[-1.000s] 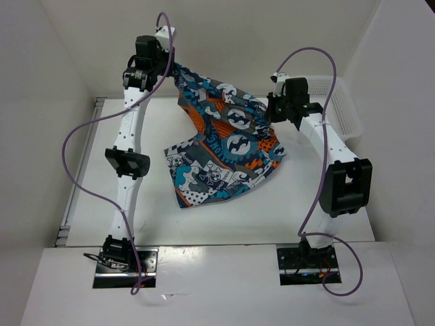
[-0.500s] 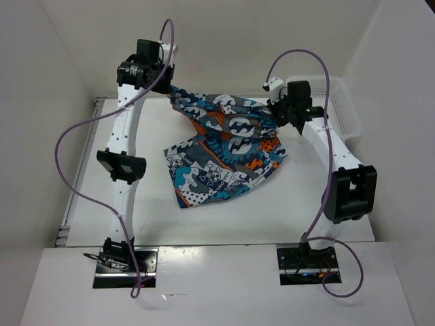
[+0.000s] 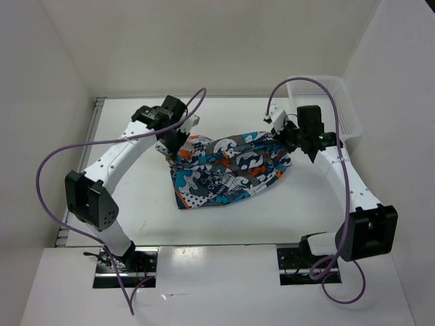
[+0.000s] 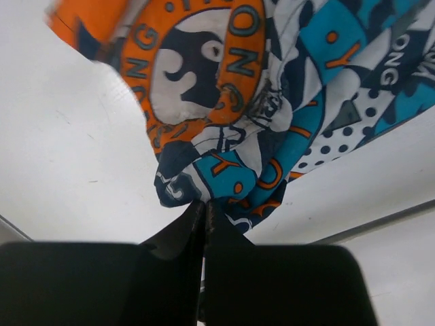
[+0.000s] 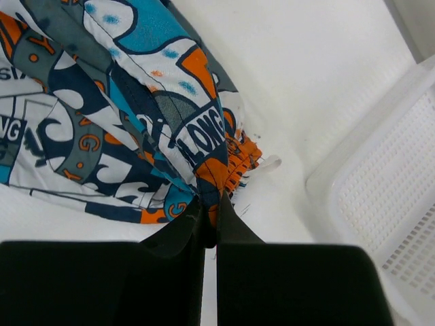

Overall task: Fold and stack the shorts
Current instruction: Fold the shorts

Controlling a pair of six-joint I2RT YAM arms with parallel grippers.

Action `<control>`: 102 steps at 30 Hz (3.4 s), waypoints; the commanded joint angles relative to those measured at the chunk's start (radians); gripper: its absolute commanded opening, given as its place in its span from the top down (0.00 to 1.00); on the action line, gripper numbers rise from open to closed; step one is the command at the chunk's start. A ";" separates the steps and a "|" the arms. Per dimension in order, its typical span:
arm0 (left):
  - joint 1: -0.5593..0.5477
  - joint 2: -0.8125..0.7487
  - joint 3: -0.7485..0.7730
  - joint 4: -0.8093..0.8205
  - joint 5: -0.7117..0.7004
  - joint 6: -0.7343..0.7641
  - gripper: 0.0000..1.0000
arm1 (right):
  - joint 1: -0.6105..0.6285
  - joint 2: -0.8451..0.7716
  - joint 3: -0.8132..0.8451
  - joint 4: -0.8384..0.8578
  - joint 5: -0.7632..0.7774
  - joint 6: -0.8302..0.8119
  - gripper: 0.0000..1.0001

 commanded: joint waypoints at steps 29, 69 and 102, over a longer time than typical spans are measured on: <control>-0.172 -0.114 -0.628 0.249 -0.087 0.003 0.40 | -0.009 -0.252 -0.384 -0.053 0.003 -0.201 0.94; -0.328 -0.208 -0.600 0.050 0.092 0.003 0.79 | -0.067 -0.243 -0.366 -0.338 0.143 -0.517 0.46; 0.169 0.392 -0.088 0.493 0.183 0.003 0.44 | 0.666 -0.032 -0.297 0.194 0.039 -0.054 0.27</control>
